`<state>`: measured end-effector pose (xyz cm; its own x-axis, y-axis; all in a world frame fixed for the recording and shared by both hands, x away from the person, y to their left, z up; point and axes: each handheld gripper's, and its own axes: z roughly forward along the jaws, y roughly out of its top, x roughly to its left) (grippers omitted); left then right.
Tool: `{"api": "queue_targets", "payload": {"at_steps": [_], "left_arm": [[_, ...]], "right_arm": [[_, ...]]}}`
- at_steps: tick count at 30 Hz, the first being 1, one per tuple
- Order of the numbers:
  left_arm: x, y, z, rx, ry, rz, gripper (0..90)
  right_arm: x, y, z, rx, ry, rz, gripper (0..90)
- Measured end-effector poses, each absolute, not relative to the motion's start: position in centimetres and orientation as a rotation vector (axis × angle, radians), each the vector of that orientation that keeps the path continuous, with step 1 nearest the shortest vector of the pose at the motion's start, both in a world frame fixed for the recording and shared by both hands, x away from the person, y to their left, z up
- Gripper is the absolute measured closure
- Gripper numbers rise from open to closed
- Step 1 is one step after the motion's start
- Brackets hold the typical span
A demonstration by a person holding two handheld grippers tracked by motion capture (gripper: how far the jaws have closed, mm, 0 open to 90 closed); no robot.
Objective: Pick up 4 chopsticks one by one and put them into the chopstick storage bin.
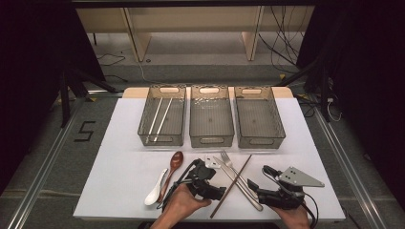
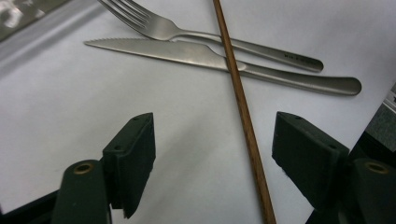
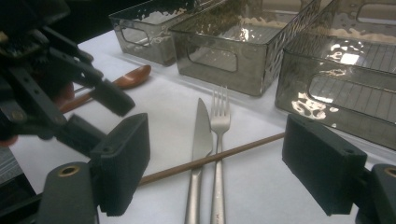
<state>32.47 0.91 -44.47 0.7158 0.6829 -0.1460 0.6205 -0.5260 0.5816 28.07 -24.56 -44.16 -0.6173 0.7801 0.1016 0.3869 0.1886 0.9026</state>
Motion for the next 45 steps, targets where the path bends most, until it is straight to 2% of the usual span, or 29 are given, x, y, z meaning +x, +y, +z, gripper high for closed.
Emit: {"api": "queue_targets", "payload": {"at_steps": [8,15,35,45], "left_arm": [[32.0,-0.3,-45.5,2.35,0.94,0.113,38.6],[31.6,-1.1,-46.3,2.387,0.928,0.113,42.0],[31.3,-2.0,-47.2,2.442,0.887,0.218,59.4],[31.3,-1.9,-47.2,2.444,0.862,0.225,69.8]], "right_arm": [[28.1,-24.6,-44.2,1.097,2.091,1.408,24.2],[28.1,-24.6,-44.2,1.097,2.089,1.409,24.2],[28.1,-24.5,-44.2,1.1,2.093,1.402,24.3],[28.1,-24.5,-44.2,1.1,2.092,1.403,24.4]]}}
